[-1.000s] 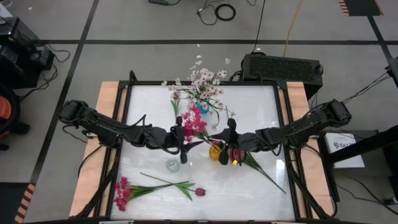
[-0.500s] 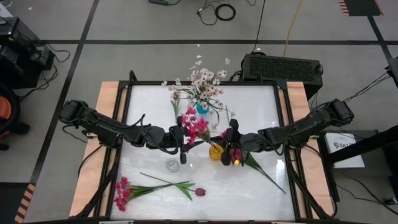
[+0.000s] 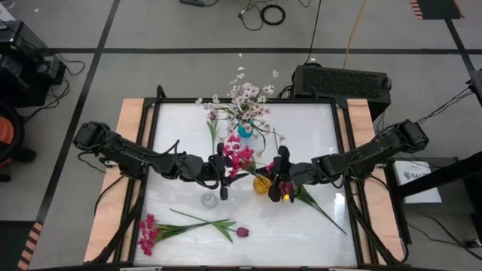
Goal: Sort flowers into vase by color
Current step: Put the top pink flowers into the yellow vase, then put the right pink flowers into the yellow vase
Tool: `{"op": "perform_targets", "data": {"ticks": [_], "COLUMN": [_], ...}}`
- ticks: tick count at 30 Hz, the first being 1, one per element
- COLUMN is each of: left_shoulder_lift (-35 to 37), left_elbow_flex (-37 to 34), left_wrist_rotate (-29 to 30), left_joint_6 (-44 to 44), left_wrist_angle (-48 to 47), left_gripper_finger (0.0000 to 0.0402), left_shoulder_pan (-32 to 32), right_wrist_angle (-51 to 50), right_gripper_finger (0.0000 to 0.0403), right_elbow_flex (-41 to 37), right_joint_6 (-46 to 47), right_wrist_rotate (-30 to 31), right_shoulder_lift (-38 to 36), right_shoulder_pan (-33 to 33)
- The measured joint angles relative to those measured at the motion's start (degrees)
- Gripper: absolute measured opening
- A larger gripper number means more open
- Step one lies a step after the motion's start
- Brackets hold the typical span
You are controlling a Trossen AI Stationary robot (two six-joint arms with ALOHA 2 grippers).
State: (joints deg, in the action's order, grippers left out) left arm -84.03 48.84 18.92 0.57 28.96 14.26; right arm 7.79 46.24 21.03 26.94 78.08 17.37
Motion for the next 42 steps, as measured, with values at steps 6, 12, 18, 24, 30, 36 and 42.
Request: {"op": "perform_targets", "data": {"ticks": [6,12,18,24,30,36,42], "left_shoulder_lift": [0.0,0.3,2.74,7.24,12.06,14.19,14.21], "left_elbow_flex": [0.0,0.0,-0.02,-0.02,-0.07,-0.07,-0.07], "left_wrist_rotate": [-0.02,-0.02,1.02,1.7,1.79,1.92,1.91], "left_joint_6": [-0.07,-0.09,-0.06,-0.18,-2.65,-4.61,-4.62], "left_wrist_angle": [-2.48,-5.3,-11.49,-19.44,-30.28,-35.35,-36.13], "left_gripper_finger": [0.0134,0.0142,0.0188,0.021,0.0211,0.0211,0.0211], "left_shoulder_pan": [0.0,0.0,0.0,0.91,2.12,3.25,3.56], "right_wrist_angle": [-1.14,-4.64,-7.02,-16.26,-30.02,-41.62,-54.36], "right_gripper_finger": [0.003,0.011,0.0194,0.0245,0.0252,0.0239,0.0221], "right_elbow_flex": [0.0,0.0,-0.02,0.0,0.0,-0.01,-0.02], "right_joint_6": [0.83,2.36,2.95,6.27,13.13,23.68,33.5], "right_wrist_rotate": [-0.31,-0.3,-0.31,-0.09,-0.02,-0.61,-4.83], "right_shoulder_lift": [0.0,0.0,-2.71,-9.26,-13.02,-12.61,-10.23], "right_shoulder_pan": [0.0,0.02,0.85,2.65,4.76,6.64,8.49]}}
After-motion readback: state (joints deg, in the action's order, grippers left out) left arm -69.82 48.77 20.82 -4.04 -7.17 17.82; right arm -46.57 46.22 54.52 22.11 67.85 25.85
